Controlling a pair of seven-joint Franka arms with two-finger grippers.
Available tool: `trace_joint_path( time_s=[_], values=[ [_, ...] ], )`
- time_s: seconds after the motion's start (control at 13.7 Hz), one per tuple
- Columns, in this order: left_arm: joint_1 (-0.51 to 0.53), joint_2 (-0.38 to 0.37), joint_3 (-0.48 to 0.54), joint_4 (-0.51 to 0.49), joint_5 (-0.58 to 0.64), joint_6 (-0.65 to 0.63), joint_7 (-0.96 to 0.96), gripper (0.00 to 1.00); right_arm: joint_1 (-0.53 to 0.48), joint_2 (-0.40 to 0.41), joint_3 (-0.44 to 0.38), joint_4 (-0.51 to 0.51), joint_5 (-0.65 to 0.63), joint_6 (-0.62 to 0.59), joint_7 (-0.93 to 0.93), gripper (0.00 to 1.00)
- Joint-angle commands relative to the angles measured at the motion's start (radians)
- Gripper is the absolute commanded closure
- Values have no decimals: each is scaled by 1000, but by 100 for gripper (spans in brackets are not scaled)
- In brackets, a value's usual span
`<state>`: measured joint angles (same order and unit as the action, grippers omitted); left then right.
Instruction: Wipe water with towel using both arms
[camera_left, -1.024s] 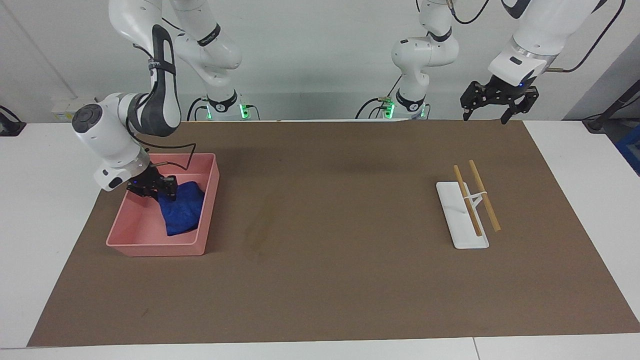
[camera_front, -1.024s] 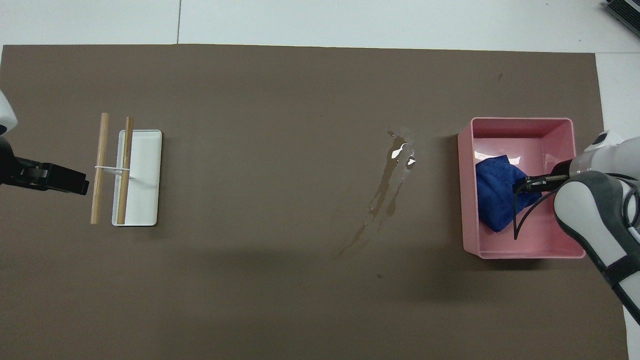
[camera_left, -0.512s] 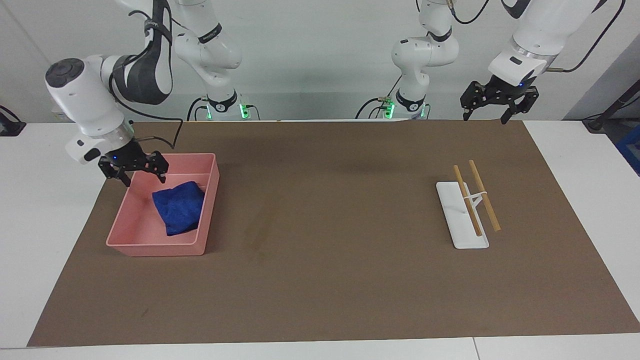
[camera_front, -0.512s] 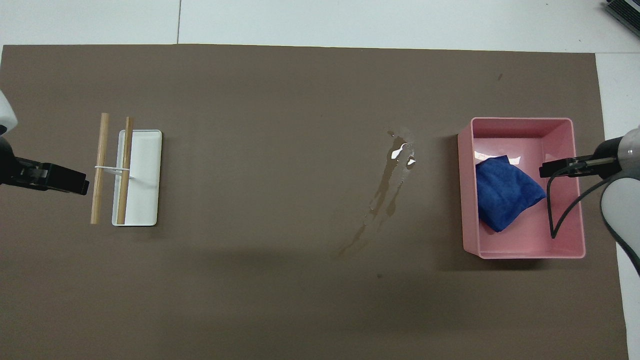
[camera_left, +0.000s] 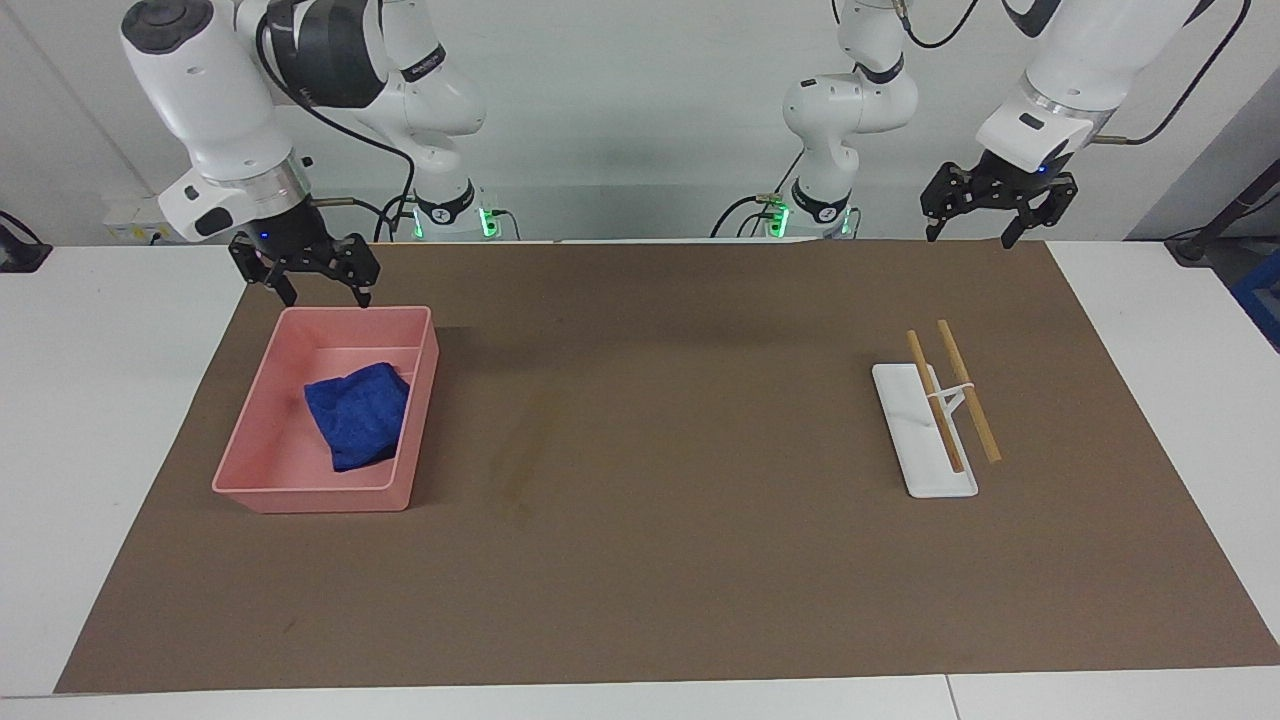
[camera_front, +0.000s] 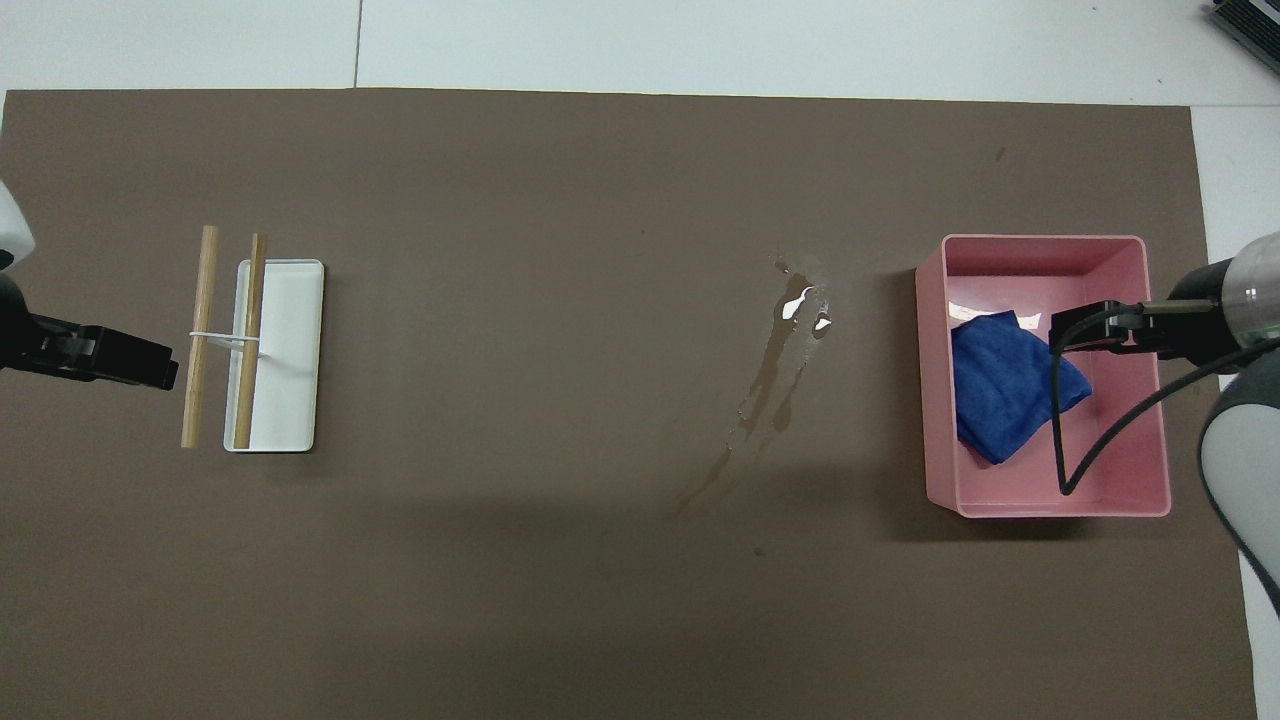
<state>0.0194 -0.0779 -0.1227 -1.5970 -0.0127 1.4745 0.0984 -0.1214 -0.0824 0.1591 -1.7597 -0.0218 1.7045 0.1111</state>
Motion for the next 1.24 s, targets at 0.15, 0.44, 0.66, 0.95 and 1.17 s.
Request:
trace_joint_path(
  time_s=[0.15, 0.44, 0.66, 0.95, 1.17],
  values=[
    [-6, -31, 5, -31, 19, -5, -6, 0, 26, 98, 3, 265, -43, -212, 59, 1],
    [-6, -31, 6, -31, 17, -5, -6, 0, 3, 70, -7, 254, -24, -258, 69, 1],
    [-6, -31, 6, -31, 19, -5, -6, 0, 0, 55, -7, 227, -21, -259, 55, 0],
    [-6, -31, 6, -31, 19, -5, -6, 0, 0, 46, -7, 207, -21, -259, 58, 0],
    [-6, -31, 5, -31, 19, -5, -6, 0, 3, 44, -6, 203, -21, -253, 59, 0]
  ],
)
